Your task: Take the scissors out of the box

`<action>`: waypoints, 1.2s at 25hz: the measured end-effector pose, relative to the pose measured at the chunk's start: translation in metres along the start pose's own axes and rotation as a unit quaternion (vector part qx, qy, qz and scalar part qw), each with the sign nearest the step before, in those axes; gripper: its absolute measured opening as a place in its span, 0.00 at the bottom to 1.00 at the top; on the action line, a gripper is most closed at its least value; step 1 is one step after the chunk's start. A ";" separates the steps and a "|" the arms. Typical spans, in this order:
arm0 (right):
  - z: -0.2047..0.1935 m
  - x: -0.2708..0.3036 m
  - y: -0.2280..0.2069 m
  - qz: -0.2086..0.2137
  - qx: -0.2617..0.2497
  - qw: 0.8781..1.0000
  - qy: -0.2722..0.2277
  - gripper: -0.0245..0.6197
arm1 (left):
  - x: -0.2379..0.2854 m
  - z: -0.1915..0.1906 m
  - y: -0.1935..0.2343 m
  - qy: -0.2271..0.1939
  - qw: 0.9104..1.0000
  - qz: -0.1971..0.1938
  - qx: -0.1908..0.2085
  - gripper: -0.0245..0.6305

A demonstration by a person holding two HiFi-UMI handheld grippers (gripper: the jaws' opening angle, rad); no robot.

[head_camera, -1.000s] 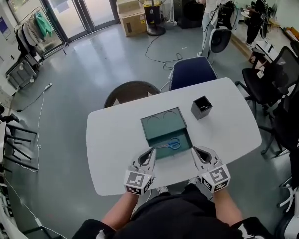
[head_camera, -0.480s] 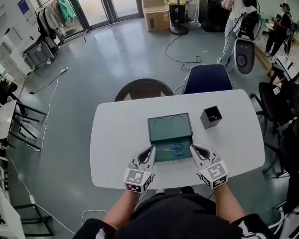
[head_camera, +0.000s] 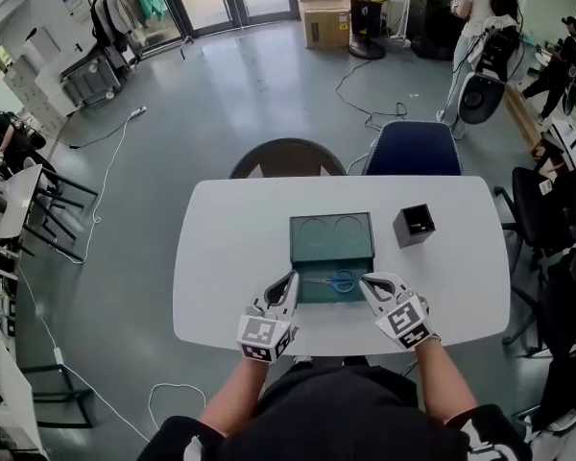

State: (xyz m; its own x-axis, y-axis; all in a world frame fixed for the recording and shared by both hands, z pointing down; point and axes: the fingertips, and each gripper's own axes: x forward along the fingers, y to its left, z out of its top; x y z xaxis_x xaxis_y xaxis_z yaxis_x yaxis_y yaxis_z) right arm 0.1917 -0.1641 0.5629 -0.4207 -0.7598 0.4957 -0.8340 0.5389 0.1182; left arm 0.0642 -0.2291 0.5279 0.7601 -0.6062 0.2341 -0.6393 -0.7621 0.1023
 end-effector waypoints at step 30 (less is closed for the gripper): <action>-0.082 0.096 0.012 0.152 -0.127 0.960 0.198 0.42 | -0.035 -0.030 0.047 0.023 0.996 0.084 -0.028 0.05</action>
State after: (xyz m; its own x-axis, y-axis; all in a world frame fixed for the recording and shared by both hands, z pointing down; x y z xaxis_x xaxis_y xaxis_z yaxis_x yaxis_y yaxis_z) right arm 0.1703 -0.2008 0.6828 -0.4205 -0.3817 0.8231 -0.5592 0.8235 0.0962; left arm 0.0045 -0.2371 0.5536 0.6360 -0.7124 0.2965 -0.7639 -0.6356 0.1116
